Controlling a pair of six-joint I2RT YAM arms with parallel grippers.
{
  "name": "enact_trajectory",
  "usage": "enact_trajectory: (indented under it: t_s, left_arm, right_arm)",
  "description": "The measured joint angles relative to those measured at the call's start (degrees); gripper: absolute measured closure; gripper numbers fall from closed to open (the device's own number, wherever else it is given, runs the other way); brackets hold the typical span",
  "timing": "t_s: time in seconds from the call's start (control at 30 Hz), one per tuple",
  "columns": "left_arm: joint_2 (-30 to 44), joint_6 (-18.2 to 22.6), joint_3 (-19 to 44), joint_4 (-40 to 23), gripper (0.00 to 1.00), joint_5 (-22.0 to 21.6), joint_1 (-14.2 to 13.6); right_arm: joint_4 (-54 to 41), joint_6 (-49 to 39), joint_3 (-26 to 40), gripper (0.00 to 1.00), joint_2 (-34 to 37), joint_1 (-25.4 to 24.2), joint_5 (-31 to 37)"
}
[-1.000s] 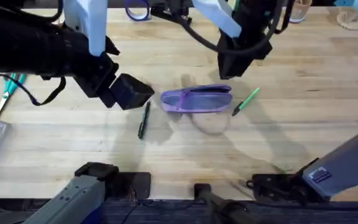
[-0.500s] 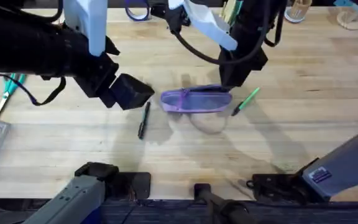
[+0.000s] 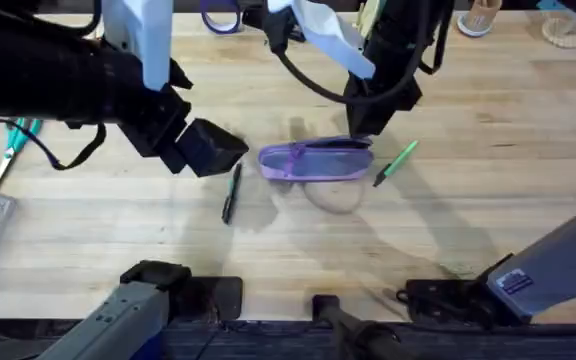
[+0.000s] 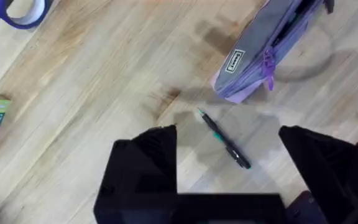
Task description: Unzip the bag, pick up the pens from the table one at a time and place them inside, then zip the bag closed.
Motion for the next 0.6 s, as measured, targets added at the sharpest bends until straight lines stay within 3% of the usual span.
enact_trajectory:
  t_s: [0.6]
  left_arm:
    - [0.00,0.00,0.00,0.00,0.006,-0.01,0.00]
  right_arm:
    - [1.86,0.00,0.00,0.970,-0.01,1.19,-0.64]
